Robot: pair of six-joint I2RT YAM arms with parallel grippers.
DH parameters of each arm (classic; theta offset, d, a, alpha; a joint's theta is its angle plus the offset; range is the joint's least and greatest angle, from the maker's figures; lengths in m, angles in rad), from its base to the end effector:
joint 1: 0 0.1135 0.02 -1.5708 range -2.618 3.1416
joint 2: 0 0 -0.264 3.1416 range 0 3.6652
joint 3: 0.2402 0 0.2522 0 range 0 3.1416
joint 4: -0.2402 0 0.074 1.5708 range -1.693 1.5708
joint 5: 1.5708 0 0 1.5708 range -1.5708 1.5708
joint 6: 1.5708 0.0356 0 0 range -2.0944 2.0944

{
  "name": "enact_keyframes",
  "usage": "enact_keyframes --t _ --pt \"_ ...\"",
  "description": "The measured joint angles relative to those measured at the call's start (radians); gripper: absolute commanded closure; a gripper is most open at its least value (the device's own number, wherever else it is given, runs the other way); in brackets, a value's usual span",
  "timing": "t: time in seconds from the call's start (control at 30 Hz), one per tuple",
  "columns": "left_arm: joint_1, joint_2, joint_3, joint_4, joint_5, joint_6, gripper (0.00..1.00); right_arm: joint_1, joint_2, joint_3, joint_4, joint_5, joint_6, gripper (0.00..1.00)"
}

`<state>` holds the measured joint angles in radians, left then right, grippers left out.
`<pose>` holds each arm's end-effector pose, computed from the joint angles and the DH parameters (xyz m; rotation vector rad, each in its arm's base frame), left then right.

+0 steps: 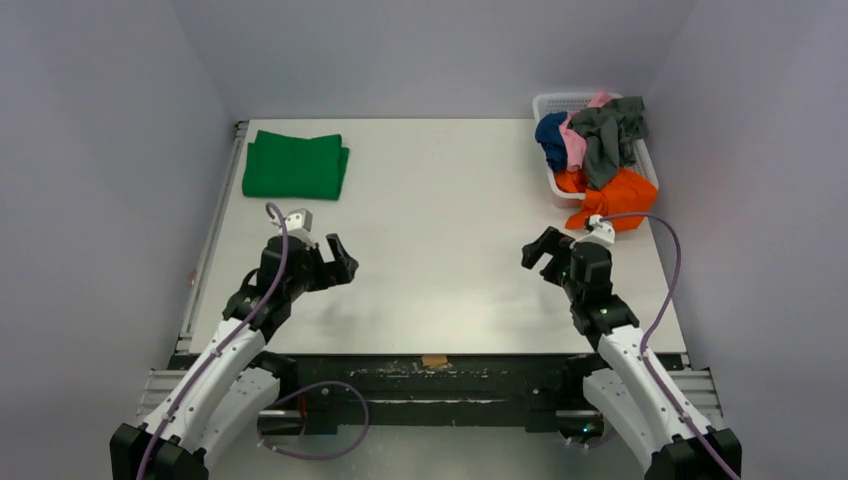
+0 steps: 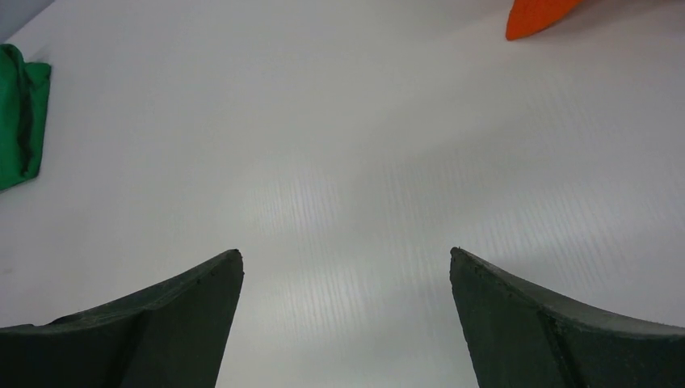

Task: Fold and stack the t-shirts
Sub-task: Grab crumpled tshirt from bin with the right arm

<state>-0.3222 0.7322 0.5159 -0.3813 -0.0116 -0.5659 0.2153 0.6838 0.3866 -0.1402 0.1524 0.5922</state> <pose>0.1580 -0.0523 0.2343 -0.2755 2.1938 -0.4909 0.1634 0.0302 0.2197 0.4746 1.9649 0.3630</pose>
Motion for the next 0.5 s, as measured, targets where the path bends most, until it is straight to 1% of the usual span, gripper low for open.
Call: enact_keyframes --t 0.13,0.23,0.4,0.5 --pt "0.0 0.01 0.0 0.013 0.009 -0.02 0.0 0.0 0.09 0.011 0.014 0.004 0.012 0.01" --pt "0.0 0.033 0.021 -0.002 0.013 -0.046 0.0 0.0 0.203 0.079 -0.007 0.041 0.01 0.01" --pt "0.0 0.081 0.103 -0.023 0.004 -0.056 0.0 -0.004 0.45 0.381 -0.077 0.155 -0.007 0.01" --pt "0.0 0.095 0.114 -0.023 -0.017 -0.068 0.0 -0.034 0.602 0.587 -0.091 0.215 -0.034 0.01"
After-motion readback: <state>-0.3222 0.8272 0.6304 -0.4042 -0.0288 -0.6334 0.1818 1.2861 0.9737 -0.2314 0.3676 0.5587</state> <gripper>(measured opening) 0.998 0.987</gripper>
